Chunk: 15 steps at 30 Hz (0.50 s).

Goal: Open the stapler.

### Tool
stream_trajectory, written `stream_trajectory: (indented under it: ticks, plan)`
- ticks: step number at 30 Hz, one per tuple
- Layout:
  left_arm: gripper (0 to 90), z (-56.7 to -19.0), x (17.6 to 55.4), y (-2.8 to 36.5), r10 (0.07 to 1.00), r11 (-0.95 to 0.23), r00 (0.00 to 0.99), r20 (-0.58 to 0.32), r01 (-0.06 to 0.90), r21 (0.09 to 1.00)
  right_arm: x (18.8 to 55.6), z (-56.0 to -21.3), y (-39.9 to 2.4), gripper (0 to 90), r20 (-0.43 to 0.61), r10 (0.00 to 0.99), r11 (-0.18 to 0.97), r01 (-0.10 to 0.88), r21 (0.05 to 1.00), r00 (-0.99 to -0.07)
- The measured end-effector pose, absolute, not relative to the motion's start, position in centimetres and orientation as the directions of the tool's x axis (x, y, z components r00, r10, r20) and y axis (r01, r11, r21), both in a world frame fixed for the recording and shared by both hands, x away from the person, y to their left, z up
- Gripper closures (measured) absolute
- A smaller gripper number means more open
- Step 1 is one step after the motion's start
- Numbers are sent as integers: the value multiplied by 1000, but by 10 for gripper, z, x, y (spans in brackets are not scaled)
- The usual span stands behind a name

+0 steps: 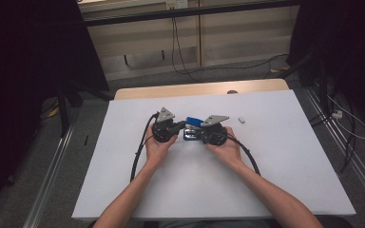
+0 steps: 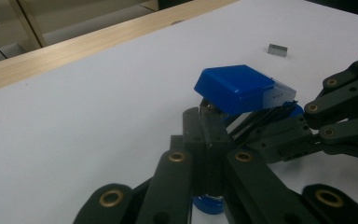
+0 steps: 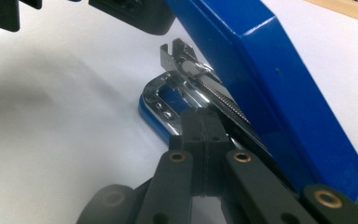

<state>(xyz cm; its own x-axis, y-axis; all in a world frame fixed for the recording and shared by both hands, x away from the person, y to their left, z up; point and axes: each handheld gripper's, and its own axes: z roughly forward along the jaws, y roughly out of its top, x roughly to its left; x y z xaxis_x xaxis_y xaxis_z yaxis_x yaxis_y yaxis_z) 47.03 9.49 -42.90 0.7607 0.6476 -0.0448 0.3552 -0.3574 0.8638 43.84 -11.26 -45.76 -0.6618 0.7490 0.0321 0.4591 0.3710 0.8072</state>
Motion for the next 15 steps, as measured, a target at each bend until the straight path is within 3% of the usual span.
stream_trajectory:
  ticks: [15]
  plan:
    - [900, -425, 471, 93, 646, -351, 762, -47, 351, 868, 437, -452, -111, 900, 54, 749, 317, 428, 846, -660]
